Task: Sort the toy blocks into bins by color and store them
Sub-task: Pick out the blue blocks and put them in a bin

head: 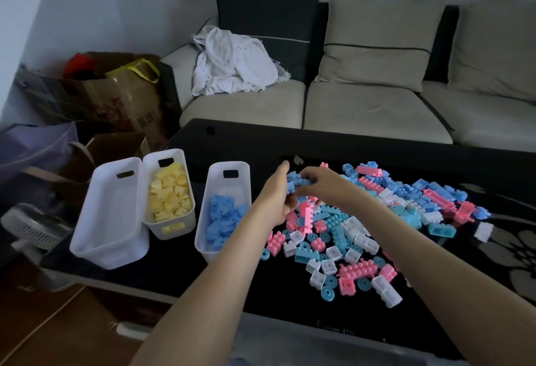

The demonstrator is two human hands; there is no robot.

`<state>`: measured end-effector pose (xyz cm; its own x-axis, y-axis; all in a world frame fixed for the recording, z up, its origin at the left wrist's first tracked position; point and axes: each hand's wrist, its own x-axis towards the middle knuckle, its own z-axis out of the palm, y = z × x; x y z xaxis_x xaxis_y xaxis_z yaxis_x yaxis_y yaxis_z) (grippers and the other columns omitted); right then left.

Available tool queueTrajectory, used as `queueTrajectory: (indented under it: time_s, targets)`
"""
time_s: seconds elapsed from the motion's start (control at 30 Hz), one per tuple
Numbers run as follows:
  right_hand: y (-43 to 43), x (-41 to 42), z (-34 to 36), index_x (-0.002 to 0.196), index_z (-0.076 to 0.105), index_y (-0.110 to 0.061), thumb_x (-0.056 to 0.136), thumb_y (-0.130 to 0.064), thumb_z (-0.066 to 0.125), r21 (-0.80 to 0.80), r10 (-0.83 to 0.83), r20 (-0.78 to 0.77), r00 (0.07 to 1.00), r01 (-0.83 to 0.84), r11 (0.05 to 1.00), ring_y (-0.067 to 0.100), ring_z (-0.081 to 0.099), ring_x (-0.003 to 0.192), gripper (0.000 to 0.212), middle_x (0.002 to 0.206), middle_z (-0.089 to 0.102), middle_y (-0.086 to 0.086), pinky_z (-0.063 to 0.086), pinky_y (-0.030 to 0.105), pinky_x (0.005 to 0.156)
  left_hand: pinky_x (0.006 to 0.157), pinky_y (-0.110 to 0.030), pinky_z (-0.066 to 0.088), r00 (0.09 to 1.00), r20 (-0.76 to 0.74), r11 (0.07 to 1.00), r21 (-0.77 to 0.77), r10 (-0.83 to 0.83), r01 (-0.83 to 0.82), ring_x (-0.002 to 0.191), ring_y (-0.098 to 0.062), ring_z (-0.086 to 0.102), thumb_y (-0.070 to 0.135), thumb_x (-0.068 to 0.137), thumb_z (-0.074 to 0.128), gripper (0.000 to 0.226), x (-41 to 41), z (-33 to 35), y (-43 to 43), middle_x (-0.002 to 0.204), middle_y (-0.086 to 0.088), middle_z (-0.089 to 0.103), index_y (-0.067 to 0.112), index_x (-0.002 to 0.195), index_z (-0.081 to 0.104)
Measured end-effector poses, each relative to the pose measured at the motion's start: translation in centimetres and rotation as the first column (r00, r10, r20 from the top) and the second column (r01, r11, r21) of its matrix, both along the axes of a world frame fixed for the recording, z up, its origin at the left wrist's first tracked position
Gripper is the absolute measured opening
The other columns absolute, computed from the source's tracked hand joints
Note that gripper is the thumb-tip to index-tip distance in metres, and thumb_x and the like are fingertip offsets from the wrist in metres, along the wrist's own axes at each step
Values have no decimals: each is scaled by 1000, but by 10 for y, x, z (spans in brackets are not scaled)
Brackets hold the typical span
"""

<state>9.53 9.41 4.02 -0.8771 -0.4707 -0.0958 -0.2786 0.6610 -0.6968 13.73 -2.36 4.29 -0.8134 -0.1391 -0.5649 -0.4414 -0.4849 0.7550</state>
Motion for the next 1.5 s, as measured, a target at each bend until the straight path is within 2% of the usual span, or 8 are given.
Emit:
queueTrajectory:
  time_s: [0.13,0.3,0.57,0.7,0.9,1.03,1.33,1.5]
  targets:
    - [2,2,1,105,55,-20,87,-24,62,-11,-19,9,1000,20,1000,9,55,67,19,88,57,-1,44,18,52,60,-20,49,997,-29,986,-154,-72,67,71,-12,56,34,84,68,21,-1,-3,4,82,-8,57,14,83,61]
    - [5,3,0,104,56,-17,90,-22,58,-132,7,156,988,14,991,11,52,60,15,84,60,4,46,22,56,64,-22,53,994,-88,995,-82,-70,63,80,-15,62,28,87,63,17,1,-8,-6,95,-11,62,11,87,61]
    - [-26,10,10,98,56,-18,95,-26,52,-341,27,215,976,49,939,10,50,59,9,83,59,5,44,24,54,52,-22,54,972,-236,998,-56,17,-31,53,-11,67,10,86,63,8,12,16,-46,86,-14,61,4,89,59]
    - [-62,12,22,97,57,-16,94,-25,54,-352,58,180,982,10,936,9,48,54,10,77,58,3,39,22,48,57,-23,53,965,-263,978,-202,-2,-53,74,-14,65,12,88,61,13,17,27,-85,95,-11,61,10,100,65]
    - [-112,15,13,90,57,-9,89,-32,58,-64,93,31,995,-91,994,12,46,59,23,75,52,2,38,23,54,64,-24,55,991,-79,697,-717,-105,16,66,-10,55,11,88,58,33,15,22,-119,78,-1,52,4,121,55]
    - [-122,12,9,103,59,-8,90,-26,55,76,88,-92,992,-81,994,10,49,67,22,85,55,0,39,20,57,56,-24,46,975,89,397,-903,-203,165,67,-9,50,15,86,63,77,17,10,-124,106,-7,53,21,147,18]
    - [-123,6,8,131,44,-17,88,-11,57,46,46,-118,992,-41,998,7,53,76,46,113,52,5,41,16,59,60,-23,41,946,92,297,-936,-312,189,81,-9,51,13,88,57,68,19,12,-140,135,-6,48,28,146,24]
    - [-118,21,14,142,31,-21,87,-8,57,126,245,-65,967,-236,964,11,48,104,63,136,44,6,39,19,75,52,-25,36,932,204,202,-941,-301,271,75,-13,49,5,80,54,69,18,10,-146,104,-5,53,22,143,30]
